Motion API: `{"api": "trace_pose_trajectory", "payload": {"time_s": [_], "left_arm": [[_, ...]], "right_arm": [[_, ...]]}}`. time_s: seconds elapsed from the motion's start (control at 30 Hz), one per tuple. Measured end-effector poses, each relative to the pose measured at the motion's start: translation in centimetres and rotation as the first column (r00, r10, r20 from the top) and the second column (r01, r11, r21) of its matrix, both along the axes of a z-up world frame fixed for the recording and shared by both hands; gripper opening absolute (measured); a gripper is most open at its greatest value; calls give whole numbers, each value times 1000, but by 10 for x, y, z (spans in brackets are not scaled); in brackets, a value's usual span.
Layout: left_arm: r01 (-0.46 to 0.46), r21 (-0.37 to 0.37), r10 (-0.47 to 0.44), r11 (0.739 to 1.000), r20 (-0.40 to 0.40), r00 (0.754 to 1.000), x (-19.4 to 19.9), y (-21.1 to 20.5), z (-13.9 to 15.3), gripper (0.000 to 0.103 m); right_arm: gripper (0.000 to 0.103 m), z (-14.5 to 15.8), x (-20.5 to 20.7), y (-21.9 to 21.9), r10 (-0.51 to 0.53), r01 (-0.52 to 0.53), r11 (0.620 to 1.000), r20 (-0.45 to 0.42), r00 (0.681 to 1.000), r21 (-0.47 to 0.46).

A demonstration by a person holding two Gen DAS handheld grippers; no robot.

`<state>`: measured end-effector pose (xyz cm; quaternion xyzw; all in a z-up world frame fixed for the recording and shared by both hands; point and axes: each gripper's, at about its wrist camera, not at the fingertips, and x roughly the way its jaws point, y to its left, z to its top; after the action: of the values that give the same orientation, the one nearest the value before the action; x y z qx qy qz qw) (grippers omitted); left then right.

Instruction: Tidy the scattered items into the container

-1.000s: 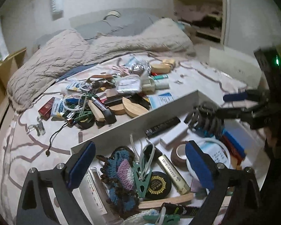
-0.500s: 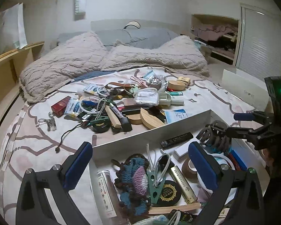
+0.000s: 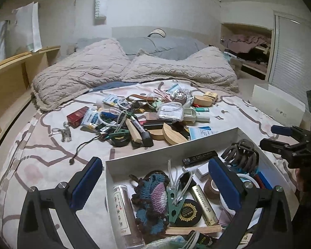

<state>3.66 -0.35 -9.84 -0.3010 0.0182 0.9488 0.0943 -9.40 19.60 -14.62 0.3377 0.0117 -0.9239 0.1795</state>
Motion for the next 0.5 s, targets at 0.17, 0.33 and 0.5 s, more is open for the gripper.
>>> {"api": "trace_pose_trajectory", "payload": {"time_s": [0.17,0.33,0.5], "left_arm": [[-29,23,29,999,-8,1000,9,-6,5,103],[-52,0,52,999,-45,998,21,-4,11,103],[-53,-12,52,999,-61,997,30,4,13,103]], "right_arm": [[103,5,6,5,-5,4,1000,-29,1000,-31],[103,12,17,5,-20,18,999,-76,997,-26],[103,12,26,3,-30,30,1000,-89,996,-7]]}}
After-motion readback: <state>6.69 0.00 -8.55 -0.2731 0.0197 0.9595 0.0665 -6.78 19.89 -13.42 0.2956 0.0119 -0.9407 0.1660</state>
